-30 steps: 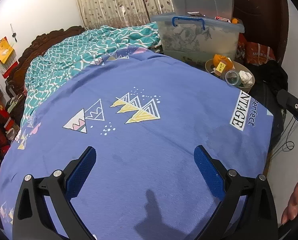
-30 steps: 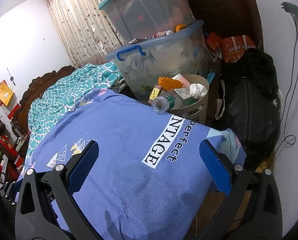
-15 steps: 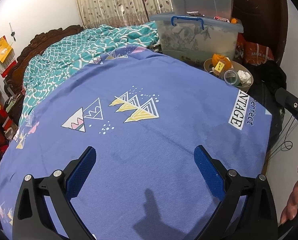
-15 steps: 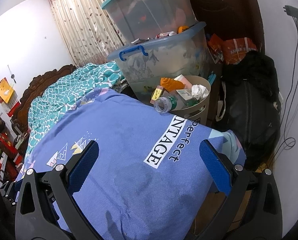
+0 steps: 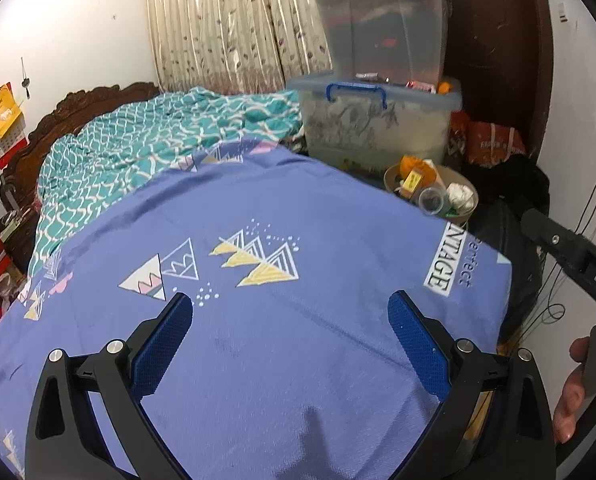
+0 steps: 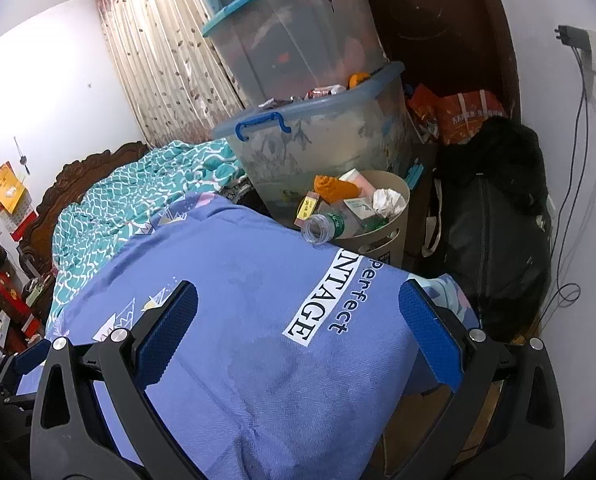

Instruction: Collect trash

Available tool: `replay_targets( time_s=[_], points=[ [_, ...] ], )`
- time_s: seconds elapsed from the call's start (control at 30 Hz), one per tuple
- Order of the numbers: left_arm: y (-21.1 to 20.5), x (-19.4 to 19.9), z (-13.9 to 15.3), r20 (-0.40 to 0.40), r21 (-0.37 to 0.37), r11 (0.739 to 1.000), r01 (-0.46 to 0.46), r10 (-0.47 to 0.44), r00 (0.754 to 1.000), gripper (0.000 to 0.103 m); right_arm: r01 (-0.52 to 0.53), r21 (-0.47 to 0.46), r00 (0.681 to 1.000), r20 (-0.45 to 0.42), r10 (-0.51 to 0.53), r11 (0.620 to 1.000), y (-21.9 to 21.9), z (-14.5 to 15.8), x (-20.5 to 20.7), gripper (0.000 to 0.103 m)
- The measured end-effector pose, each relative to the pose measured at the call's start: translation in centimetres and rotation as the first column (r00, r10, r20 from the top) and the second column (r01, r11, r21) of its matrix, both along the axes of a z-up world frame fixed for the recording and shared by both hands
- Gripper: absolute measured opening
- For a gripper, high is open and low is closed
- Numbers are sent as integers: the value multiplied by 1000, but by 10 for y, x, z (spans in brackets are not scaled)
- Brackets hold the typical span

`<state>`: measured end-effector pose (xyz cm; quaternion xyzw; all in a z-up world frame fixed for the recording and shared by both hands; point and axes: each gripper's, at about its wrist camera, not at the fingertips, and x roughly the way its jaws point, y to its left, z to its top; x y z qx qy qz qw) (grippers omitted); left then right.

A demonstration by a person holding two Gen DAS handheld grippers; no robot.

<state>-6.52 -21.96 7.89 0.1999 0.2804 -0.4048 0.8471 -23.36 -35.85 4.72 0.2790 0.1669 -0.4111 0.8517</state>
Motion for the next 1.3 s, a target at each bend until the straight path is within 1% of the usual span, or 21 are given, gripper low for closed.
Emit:
replay_targets(
  time_s=[0.4, 0.7, 0.87, 0.93, 1.13, 1.3],
  points=[
    [16, 3, 9, -10, -58, 998, -2, 1, 1000, 94, -7, -57, 1000, -15, 6, 998, 23, 15, 1, 99],
    [20, 4, 9, -11, -63, 998, -5, 4, 1000, 94, -14, -75, 1000, -26, 12, 997, 32, 18, 5, 99],
    [22, 6, 7, -39, -74, 997, 14, -17, 999, 94, -18, -76, 999, -28, 16, 997, 34, 17, 6, 99],
    [21, 8, 5, -59, -72, 997, 22, -26, 998, 94, -16, -76, 1000, -28, 14, 997, 34, 17, 7, 99],
    [17, 7, 2, -72, -59, 997, 40, -44, 996, 94, -5, -56, 1000, -25, 4, 998, 31, 12, 6, 99],
    [11, 14, -6, -103, -29, 999, 27, -30, 994, 94, -7, -32, 1000, -30, 6, 999, 24, 4, 7, 99]
  ],
)
